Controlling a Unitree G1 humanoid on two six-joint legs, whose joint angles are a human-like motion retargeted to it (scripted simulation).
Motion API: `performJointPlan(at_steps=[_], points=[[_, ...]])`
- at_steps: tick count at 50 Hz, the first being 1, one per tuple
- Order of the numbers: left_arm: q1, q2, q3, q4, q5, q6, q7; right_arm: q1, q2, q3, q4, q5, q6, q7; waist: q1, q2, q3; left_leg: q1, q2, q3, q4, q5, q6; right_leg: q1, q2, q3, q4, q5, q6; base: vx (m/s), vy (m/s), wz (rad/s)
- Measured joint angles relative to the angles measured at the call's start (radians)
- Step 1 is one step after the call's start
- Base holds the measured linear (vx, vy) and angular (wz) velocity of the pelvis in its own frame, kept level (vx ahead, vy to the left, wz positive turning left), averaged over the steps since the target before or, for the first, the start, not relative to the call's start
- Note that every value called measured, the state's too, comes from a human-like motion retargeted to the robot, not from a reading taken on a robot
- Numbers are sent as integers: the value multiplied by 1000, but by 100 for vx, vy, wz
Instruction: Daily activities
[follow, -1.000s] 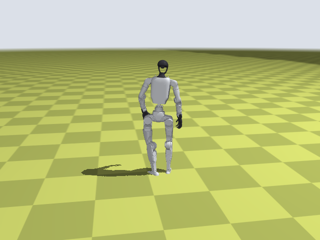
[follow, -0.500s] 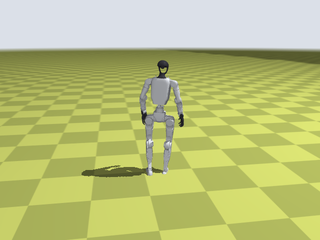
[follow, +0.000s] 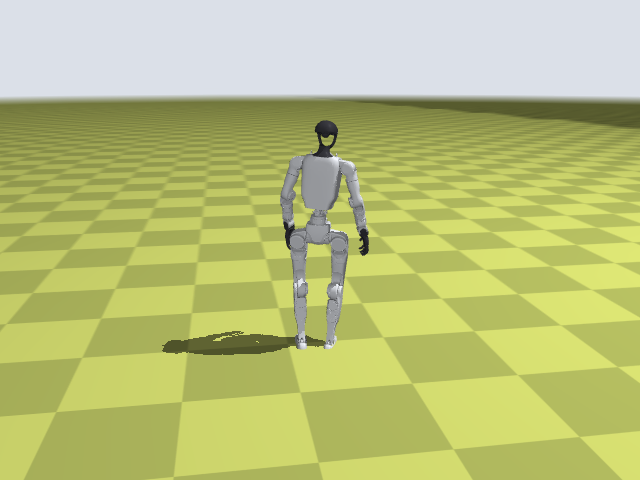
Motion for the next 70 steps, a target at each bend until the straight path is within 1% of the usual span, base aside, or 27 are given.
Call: performJointPlan(at_steps=[23,43,61,70], points=[[0,-47,16,39,-42,5,-56,13,-21,29,23,-1,-12,49,-10,2,-21,28,-1,15,-40,16,-3,39,-2,-20,-61,43,19,0,0,0],[5,-61,1,55,-97,3,-87,33,-33,79,28,16,-31,73,-5,2,-41,39,-5,19,-60,22,-14,53,-7,-34,-82,55,28,0,0,0],[9,-55,-67,57,-113,-2,-128,55,-52,150,14,63,-47,116,6,5,-59,36,-7,19,-69,24,-19,54,-9,-42,-95,63,38,0,0,0],[11,-45,-119,54,-114,-8,-158,66,-61,193,-20,130,-57,154,14,7,-67,37,-7,24,-75,23,-23,54,-8,-41,-102,64,45,0,0,0]])
